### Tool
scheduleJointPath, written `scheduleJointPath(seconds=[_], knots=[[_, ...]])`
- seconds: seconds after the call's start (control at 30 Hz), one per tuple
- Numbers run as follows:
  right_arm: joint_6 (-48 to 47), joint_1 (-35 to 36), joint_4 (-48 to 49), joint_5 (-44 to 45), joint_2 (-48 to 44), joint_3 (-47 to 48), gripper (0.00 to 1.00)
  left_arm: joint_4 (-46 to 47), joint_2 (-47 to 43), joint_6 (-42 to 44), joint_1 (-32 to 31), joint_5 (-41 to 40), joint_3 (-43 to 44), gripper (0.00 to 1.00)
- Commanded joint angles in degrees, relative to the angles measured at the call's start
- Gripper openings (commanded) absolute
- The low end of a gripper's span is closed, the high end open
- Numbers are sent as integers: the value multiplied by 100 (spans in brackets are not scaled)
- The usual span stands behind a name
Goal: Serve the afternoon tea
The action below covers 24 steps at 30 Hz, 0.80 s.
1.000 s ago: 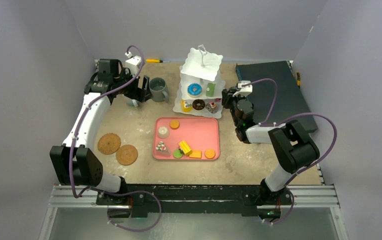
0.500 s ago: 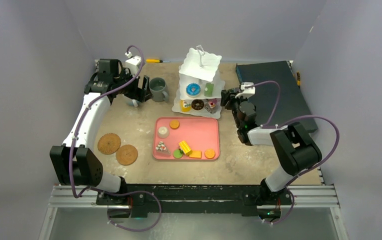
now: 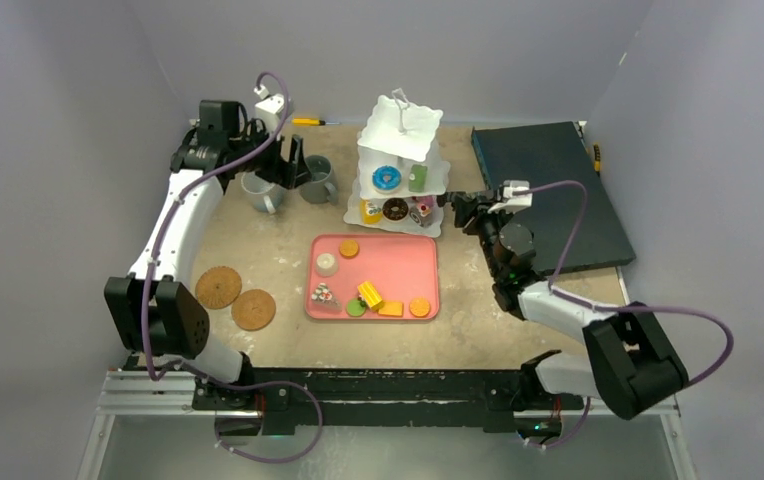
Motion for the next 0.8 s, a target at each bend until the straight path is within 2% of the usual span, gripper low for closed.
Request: scheduleJointPath(seconds=[0.0,0.13,0.27,0.37,0.5,0.77], knots=[[177,205,-530,-50,-634,-236,49,-57,480,166,-479,367,1153,80],[158,449,-935,46,-1085,-349,49,-589,1074,650,-1039,566,2264,81],[64,761,-1168,117,-1276,-336,49,-893,1697,825,-1193,1121,3494,81],[42,869,-1243,47,-1320,-289,49,-795,2085,847,-1282,1573,4241,82],[-5,897,-1301,-117,-1435,-234,49,13,2320,549,-1388,1861,4324,83],[-191,900,-1426,-505,-1643,-97,47,874,3052,280,-1530,2341,4841,85]])
